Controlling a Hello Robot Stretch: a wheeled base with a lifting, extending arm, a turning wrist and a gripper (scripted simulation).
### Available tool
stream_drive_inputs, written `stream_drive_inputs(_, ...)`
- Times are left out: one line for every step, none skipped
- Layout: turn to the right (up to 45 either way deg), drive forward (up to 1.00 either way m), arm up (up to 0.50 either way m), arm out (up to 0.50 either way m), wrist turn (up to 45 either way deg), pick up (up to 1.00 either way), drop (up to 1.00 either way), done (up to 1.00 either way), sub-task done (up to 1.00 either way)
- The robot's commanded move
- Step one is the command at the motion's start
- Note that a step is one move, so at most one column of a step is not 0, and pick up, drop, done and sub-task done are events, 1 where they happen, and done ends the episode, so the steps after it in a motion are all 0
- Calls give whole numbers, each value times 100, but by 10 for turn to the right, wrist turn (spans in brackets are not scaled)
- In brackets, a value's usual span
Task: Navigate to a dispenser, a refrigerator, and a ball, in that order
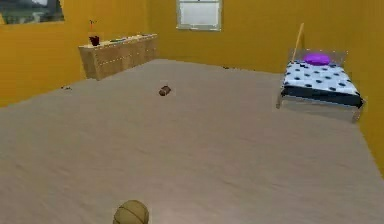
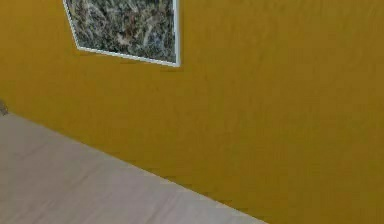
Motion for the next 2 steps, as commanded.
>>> stream_drive_inputs(-240,0,0,0,0,0,0,0,0)
stream_drive_inputs(0,0,0,0,0,0,0,100,0)
